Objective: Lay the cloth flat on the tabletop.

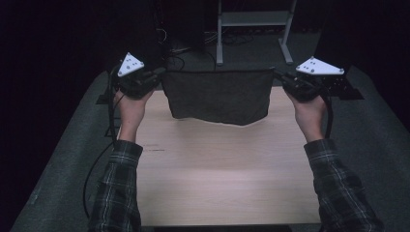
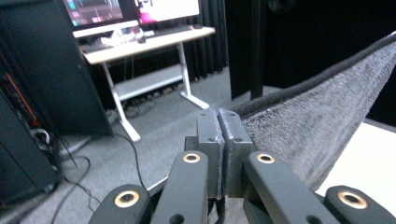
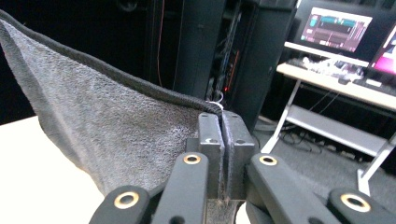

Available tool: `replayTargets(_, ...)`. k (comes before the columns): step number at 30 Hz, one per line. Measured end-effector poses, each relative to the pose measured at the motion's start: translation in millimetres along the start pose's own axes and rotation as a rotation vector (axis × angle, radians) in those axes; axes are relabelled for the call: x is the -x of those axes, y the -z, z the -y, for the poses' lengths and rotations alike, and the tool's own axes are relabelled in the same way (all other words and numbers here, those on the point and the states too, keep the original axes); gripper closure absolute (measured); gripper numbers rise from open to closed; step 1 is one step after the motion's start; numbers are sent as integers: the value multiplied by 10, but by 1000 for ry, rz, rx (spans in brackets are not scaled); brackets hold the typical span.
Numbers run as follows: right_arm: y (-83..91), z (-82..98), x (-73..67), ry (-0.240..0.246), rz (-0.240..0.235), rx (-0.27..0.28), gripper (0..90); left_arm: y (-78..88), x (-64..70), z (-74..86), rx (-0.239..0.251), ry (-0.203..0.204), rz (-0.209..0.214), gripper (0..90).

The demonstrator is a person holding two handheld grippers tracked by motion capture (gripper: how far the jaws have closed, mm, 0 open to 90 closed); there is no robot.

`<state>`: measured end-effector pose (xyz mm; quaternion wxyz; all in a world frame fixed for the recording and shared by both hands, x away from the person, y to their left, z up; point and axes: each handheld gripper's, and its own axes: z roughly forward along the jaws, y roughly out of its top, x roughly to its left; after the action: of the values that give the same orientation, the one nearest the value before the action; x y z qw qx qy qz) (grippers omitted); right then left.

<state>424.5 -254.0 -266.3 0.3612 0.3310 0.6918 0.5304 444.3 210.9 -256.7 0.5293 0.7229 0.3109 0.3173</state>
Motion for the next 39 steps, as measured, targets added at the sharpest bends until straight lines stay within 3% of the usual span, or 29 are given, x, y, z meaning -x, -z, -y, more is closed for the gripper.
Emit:
replayTargets(3, -7, 164, -17, -13, -10, -16, 873, -30, 15, 161, -16, 32, 30, 880)
replayTargets(14, 56, 602, -133, -41, -69, -96, 872, -6, 160, 545, -85, 50, 73, 880)
replayTargets(17, 95, 685, -160, -48, -89, -111, 872, 40, 228, 638, -102, 43, 88, 879)
replayTargets(34, 371, 1272, -358, -65, -203, -252, 872, 284, 545, 1173, -197, 98, 187, 880)
replayTargets(39, 521, 1340, -437, -59, -244, -271, 872, 421, 637, 1259, -214, 104, 224, 880)
